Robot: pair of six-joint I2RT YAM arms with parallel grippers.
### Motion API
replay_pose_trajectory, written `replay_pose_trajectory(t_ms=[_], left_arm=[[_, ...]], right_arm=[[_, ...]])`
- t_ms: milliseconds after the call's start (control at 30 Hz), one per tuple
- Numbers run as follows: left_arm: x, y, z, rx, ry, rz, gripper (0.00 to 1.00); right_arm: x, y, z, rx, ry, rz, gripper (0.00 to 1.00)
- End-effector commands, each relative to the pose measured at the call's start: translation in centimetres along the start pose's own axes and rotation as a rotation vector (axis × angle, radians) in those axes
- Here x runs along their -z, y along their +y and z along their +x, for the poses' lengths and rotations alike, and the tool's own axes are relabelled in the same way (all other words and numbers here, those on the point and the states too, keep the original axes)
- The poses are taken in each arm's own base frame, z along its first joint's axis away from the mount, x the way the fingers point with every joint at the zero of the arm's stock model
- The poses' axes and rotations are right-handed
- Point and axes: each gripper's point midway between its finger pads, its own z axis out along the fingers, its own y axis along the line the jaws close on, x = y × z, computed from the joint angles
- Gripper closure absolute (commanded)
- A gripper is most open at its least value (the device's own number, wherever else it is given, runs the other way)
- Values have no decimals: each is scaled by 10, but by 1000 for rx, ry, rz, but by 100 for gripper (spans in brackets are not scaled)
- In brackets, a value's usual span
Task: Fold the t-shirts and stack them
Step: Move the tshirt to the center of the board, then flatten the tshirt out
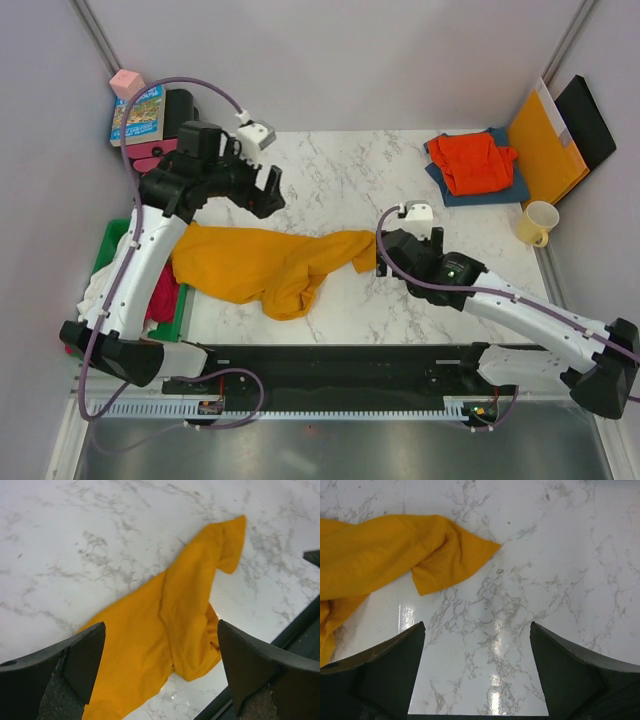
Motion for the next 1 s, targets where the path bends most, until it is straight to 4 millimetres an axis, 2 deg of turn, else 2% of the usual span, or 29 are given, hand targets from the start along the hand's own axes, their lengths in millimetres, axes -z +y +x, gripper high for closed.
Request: replay_pose_trajectory(t_ms=[0, 33, 67, 100, 133, 167, 200, 233, 267, 300, 333, 467, 600, 700, 833, 967], left_arm=[[28, 52, 25, 117, -25, -180, 1], [31, 58, 44, 139, 0, -217, 1], [38, 68, 55, 164, 9, -250, 1], [41, 71, 64, 177, 17, -264, 1], [48, 76, 80, 208, 25, -299, 1], [51, 77, 86, 225, 27, -304, 1], [50, 78, 99, 247, 43, -309, 1], [55, 82, 106, 269, 46, -330, 1], [58, 79, 108, 268, 38, -336, 1], [61, 85, 120, 299, 52, -359, 1], [66, 90, 127, 315, 56, -386, 1], [76, 92, 148, 351, 71, -421, 1], [81, 96, 166, 390, 89, -446, 1], [82, 99, 179, 424, 112, -464, 1], [83, 106, 189, 461, 126, -483, 2], [79, 106, 196, 489, 126, -481, 3]], right_arm=[[3, 56, 2, 61, -5, -102, 7], [4, 72, -2, 72, -14, -128, 7], [-6, 85, 10, 137, 15, -114, 7], [-4, 100, 15, 174, 17, -135, 6], [-4, 116, 10, 177, 8, -155, 6], [-16, 127, 23, 223, 34, -138, 5], [-18, 137, 25, 233, 37, -149, 5], [-27, 153, 30, 238, 49, -161, 5], [-32, 159, 31, 242, 52, -162, 5], [-36, 165, 32, 248, 55, -164, 5], [-41, 180, 35, 253, 66, -187, 5], [-51, 211, 43, 272, 100, -247, 6], [-60, 222, 51, 271, 111, -260, 6], [-71, 222, 61, 261, 141, -254, 6], [-73, 224, 51, 205, 93, -277, 7], [-106, 212, 47, 141, 122, -225, 11]])
